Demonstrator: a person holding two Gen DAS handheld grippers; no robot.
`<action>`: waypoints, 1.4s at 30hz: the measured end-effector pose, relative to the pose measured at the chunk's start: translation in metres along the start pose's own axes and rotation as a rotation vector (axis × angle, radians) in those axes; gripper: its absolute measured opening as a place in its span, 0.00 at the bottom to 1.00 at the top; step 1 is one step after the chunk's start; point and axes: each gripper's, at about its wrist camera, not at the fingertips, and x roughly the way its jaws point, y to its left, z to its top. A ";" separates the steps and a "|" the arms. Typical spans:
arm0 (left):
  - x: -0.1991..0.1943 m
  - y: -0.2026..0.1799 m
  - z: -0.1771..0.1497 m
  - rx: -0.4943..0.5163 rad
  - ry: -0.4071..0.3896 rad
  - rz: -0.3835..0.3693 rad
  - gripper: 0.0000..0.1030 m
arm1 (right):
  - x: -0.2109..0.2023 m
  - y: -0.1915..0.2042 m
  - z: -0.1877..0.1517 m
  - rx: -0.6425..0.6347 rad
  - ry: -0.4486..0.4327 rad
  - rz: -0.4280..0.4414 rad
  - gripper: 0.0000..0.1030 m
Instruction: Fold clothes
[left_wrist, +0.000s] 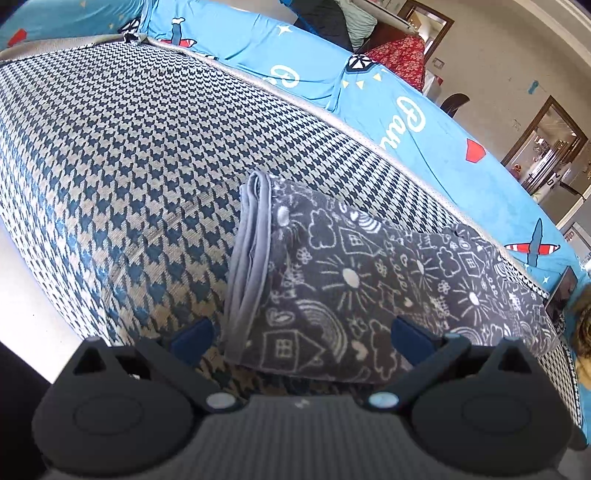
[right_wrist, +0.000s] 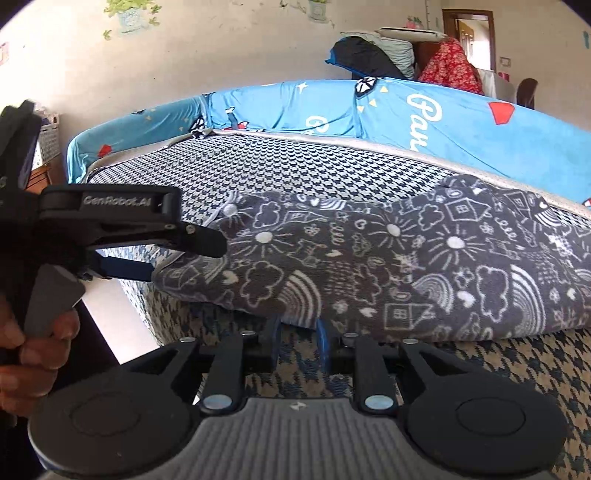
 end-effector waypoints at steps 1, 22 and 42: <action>0.003 0.001 0.005 0.000 0.020 -0.006 1.00 | 0.001 0.003 0.002 -0.012 -0.002 0.011 0.19; 0.034 0.026 0.043 -0.106 0.210 -0.132 1.00 | 0.044 0.069 0.013 -0.536 -0.022 0.137 0.37; 0.054 0.037 0.050 -0.180 0.235 -0.111 1.00 | 0.080 0.081 0.006 -0.719 -0.042 0.149 0.44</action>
